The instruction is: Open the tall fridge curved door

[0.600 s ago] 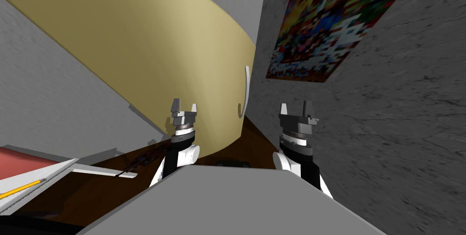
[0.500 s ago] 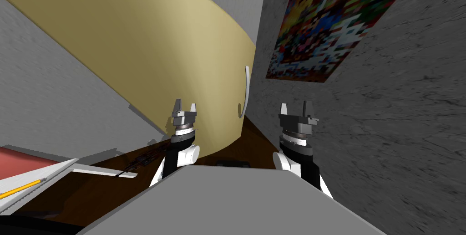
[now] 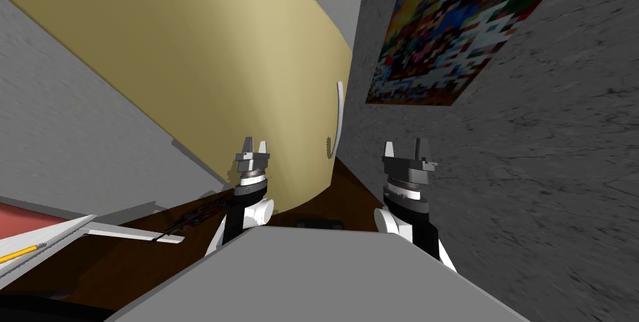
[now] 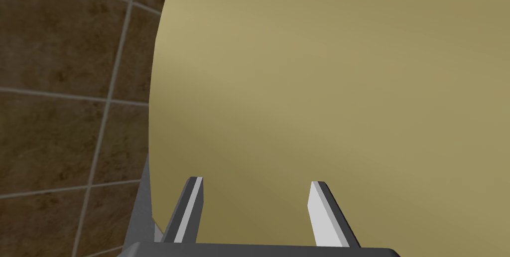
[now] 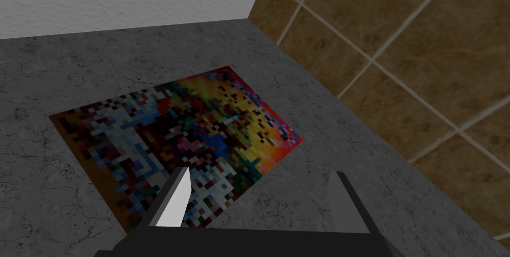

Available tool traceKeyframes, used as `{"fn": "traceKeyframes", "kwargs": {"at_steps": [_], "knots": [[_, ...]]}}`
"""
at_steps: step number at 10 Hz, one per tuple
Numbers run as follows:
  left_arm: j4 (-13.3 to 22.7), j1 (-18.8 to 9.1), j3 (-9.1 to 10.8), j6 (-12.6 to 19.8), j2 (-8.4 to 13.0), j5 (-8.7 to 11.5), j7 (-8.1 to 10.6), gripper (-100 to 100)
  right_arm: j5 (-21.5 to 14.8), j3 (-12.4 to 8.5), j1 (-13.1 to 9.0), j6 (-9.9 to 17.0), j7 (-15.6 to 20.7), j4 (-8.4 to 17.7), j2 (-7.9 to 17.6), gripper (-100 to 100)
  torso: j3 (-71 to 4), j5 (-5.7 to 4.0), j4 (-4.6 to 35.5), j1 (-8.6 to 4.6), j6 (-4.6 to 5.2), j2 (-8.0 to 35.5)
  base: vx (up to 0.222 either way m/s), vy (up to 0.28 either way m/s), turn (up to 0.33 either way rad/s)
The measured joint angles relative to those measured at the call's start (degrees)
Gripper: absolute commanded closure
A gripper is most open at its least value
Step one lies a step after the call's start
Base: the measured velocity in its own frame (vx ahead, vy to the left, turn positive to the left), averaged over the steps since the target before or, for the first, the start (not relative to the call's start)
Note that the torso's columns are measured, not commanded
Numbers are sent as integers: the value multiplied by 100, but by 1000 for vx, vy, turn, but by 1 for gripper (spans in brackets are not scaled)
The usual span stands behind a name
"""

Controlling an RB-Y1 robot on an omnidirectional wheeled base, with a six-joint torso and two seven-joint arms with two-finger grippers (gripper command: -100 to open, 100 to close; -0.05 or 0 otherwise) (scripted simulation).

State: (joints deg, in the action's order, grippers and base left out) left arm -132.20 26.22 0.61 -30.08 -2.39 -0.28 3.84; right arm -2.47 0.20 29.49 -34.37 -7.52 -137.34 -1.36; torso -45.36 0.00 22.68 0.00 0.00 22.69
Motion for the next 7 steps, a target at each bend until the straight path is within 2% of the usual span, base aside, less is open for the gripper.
{"fn": "traceKeyframes", "kwargs": {"at_steps": [3, 4, 5, 7], "knots": [[0, 0, 0, 0, 0, 0, 0, 0, 0, 0, 0, 0, 0, 0, 0, 0, -2537, 0, 1269, 0, 0, 1270, 0, 0, 0], [0, 0, 0, 0, 0, 0, 0, -100, 0, 0, 0, 0, 0, 0, 0, 0, -3383, 0, 1692, 0, 0, 1693, 5, -17, 16], [38, -35, 15, 10, 145, 8, 4, -100, 0, 0, 0, 0, 0, 2, 0, 0, -3777, -1, 1881, -3, 0, 1886, 6, -42, 23], [163, -136, 87, 36, 507, 50, 38, -100, 0, 1, 1, 0, 0, 2, -1, 0, -3916, -3, 1952, -9, 0, 1951, 7, -63, 32]]}}
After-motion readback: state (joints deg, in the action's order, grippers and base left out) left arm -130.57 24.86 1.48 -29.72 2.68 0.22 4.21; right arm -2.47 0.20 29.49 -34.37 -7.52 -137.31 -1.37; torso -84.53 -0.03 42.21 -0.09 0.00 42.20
